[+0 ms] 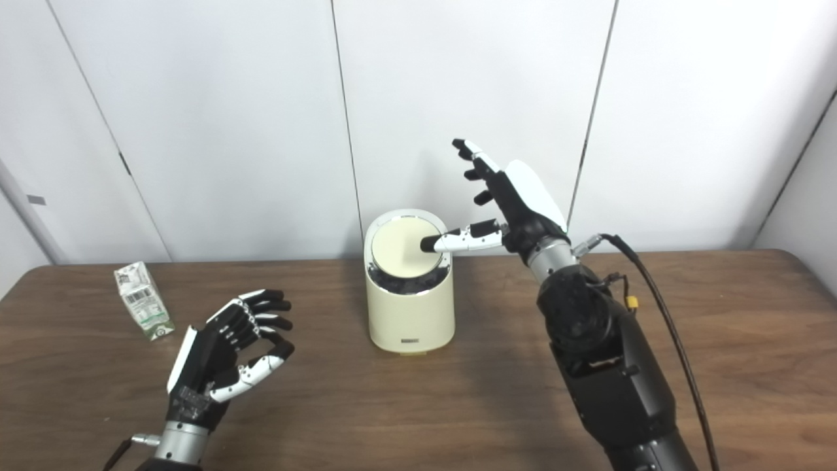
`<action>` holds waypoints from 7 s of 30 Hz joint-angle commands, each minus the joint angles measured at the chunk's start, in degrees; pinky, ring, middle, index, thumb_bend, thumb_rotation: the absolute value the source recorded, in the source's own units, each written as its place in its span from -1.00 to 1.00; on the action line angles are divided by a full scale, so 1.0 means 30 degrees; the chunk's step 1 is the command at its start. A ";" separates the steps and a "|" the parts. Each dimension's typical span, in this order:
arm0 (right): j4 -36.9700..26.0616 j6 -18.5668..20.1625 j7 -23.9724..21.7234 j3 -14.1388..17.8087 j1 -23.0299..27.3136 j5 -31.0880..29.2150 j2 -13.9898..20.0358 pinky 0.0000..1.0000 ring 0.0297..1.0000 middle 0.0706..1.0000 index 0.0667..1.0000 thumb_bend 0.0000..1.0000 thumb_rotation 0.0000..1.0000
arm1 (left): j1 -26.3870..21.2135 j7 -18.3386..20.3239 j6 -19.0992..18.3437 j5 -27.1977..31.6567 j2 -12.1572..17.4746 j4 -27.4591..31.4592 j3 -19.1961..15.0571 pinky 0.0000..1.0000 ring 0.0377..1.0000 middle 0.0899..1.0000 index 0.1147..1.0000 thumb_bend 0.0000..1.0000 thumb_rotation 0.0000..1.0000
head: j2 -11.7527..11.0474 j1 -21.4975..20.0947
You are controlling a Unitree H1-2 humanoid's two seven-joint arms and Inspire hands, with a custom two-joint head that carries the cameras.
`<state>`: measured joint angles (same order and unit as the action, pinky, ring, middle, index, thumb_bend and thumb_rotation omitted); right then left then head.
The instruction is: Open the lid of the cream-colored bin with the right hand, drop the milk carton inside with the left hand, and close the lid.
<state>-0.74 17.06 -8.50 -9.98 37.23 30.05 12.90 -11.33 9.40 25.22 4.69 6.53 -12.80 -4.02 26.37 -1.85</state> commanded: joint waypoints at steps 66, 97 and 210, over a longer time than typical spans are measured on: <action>0.2658 0.0608 -0.0225 -0.2184 0.2252 0.2432 0.0028 0.41 0.76 0.85 0.88 0.84 -0.31 | 0.0782 -0.0027 0.0537 0.0000 -0.0654 -0.0324 0.0532 -0.07 0.15 0.31 0.38 0.28 -0.72 | 0.0761 0.0515; 0.4697 0.3279 -0.0293 -0.2333 0.3462 0.3635 -0.1089 0.42 0.79 0.89 0.88 0.65 -0.40 | 0.1250 -0.0179 0.0141 -0.0057 -0.0632 0.0423 0.0877 -0.07 0.16 0.33 0.39 0.28 -0.68 | 0.1146 0.0664; -0.4479 -0.3024 -0.0036 0.3897 -0.8781 -0.6771 0.1302 -0.28 0.39 0.62 0.59 0.94 -0.15 | -0.4196 -0.4949 -0.0195 -0.6415 0.9307 -0.2217 -0.3881 0.32 0.62 0.68 0.61 0.84 -0.71 | -0.0961 0.8117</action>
<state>-11.77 8.58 -9.15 1.40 8.97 9.65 16.09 -21.85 -4.46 23.22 -15.82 32.51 -19.51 -15.36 23.38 22.68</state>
